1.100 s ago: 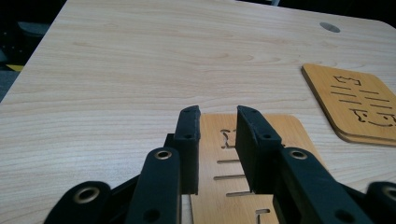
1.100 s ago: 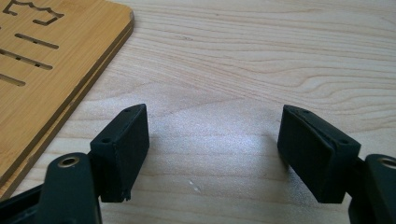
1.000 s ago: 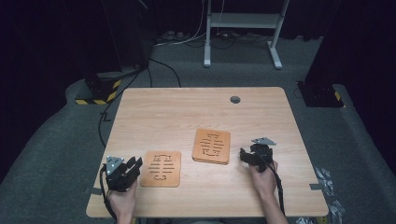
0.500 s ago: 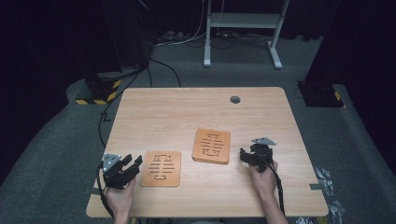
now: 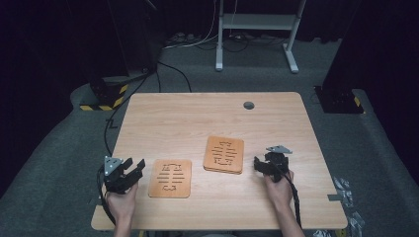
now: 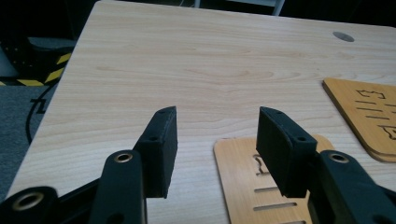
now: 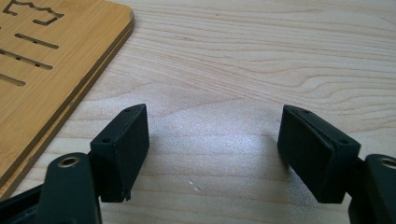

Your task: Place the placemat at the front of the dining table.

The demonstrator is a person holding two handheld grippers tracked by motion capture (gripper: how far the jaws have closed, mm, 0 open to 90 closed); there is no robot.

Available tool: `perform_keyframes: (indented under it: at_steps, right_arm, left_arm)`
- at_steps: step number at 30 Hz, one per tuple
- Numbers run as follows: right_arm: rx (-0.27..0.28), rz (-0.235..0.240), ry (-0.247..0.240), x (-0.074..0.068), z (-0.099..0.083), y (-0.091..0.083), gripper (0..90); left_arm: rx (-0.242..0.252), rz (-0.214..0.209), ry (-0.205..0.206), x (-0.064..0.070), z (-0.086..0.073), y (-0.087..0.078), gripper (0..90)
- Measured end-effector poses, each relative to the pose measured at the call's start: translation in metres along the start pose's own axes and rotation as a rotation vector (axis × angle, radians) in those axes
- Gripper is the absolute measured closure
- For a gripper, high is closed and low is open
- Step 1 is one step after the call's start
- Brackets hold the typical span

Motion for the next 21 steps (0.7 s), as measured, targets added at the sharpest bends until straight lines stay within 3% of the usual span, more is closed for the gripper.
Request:
perform_keyframes:
  at_steps: [5,11,21]
  right_arm:
    - [0.000,0.000,-0.001,0.000,0.000,0.000,24.8]
    - [0.000,0.000,0.000,0.000,0.000,0.000,24.8]
    - [0.000,0.000,-0.001,0.000,0.000,0.000,24.8]
  left_arm:
    - [0.004,0.017,0.018,-0.004,0.004,0.005,48.3]
    - [-0.003,0.027,0.004,-0.011,0.007,0.014,48.2]
    - [-0.029,0.062,0.014,-0.023,0.008,0.029,48.2]
Point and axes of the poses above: each handheld gripper's, and its own axes: y roughly forward along the jaws, z roughly out of its top, x roughly to its right, the point moved 6 cm from there along y, roughly forward along the jaws, and after that the axes turned 11 degrees about -x, right-handed, at the moved point
